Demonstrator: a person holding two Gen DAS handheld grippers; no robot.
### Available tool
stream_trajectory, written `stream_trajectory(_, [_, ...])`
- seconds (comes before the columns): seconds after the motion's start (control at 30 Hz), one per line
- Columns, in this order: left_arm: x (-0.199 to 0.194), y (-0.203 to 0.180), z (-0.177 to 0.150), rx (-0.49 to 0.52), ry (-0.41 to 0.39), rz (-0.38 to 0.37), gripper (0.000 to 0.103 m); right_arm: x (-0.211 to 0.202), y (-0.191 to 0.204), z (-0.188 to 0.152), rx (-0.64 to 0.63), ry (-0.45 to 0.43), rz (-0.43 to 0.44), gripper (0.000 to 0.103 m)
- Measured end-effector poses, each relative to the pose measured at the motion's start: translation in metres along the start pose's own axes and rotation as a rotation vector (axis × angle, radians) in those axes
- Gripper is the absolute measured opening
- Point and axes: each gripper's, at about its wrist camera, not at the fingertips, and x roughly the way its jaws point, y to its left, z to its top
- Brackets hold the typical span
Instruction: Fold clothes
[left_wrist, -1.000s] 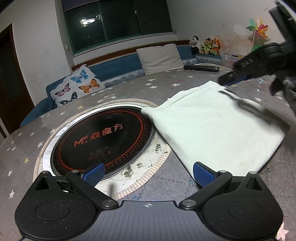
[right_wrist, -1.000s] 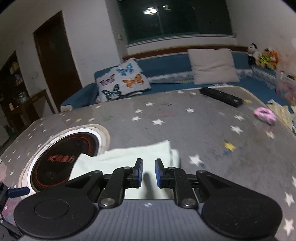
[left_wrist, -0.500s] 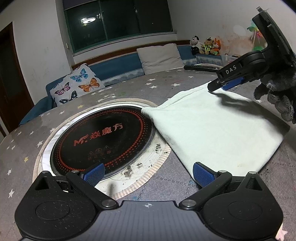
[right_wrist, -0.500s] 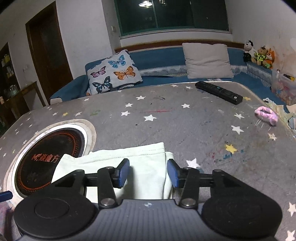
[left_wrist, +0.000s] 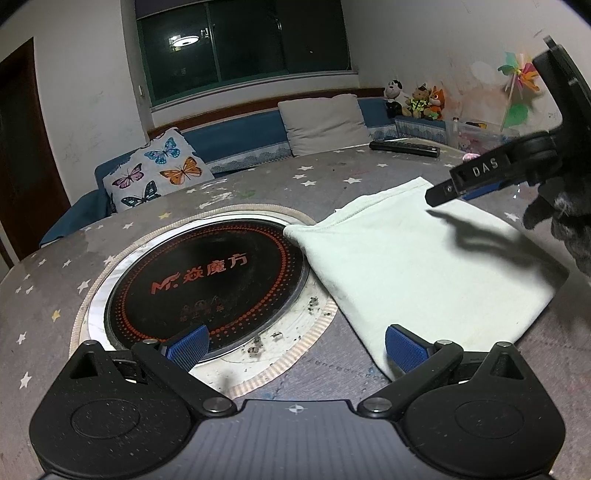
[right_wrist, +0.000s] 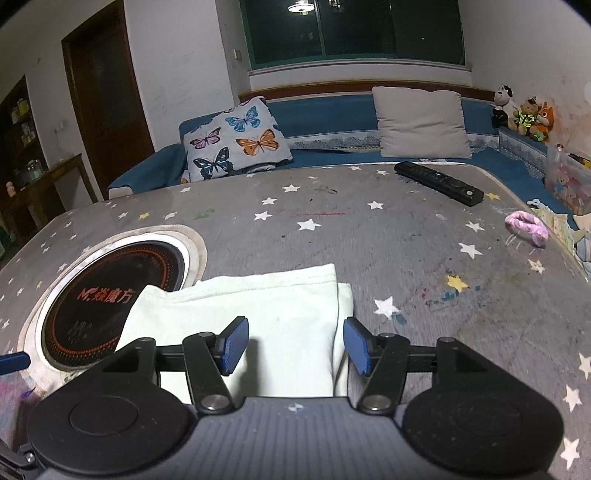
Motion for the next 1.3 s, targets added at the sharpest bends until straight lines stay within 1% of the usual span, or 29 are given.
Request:
stream_trajectory(0.03, [0.0,0.001,0.001,-0.007,0.001,-0.004,0.103,-0.001,0.0,-0.001,-0.002,0.001,-0.001,0.062])
stream_trajectory(0.07, [-0.001,0.001,0.002,-0.016,0.002,-0.009,0.103,-0.002,0.0,-0.002,-0.004,0.001,-0.001,0.068])
stream_trajectory(0.1, [-0.001,0.002,0.003,-0.024,0.004,-0.013,0.103,-0.004,0.001,-0.003,-0.007,0.0,-0.002,0.07])
stream_trajectory(0.37, [0.0,0.003,0.01,-0.074,0.016,-0.038,0.103,-0.013,-0.002,-0.014,-0.013,0.013,0.006,0.072])
stream_trajectory(0.63, [0.004,0.002,0.008,-0.104,0.047,-0.054,0.103,-0.026,-0.007,-0.033,-0.009,0.029,0.014,0.074])
stream_trajectory(0.7, [0.005,0.001,0.008,-0.106,0.051,-0.057,0.103,-0.029,-0.009,-0.036,-0.004,0.029,0.015,0.08])
stream_trajectory(0.73, [0.005,0.001,0.008,-0.108,0.051,-0.059,0.103,-0.03,-0.009,-0.037,-0.001,0.029,0.016,0.081])
stream_trajectory(1.23, [0.008,-0.005,0.01,-0.14,0.079,-0.117,0.103,-0.048,-0.001,-0.061,-0.004,0.033,0.049,0.086])
stream_trajectory(1.27, [0.009,-0.006,0.009,-0.14,0.083,-0.119,0.103,-0.049,0.0,-0.063,-0.006,0.034,0.051,0.088])
stream_trajectory(1.3, [0.009,-0.006,0.009,-0.141,0.088,-0.121,0.103,-0.05,0.001,-0.064,-0.007,0.034,0.052,0.093])
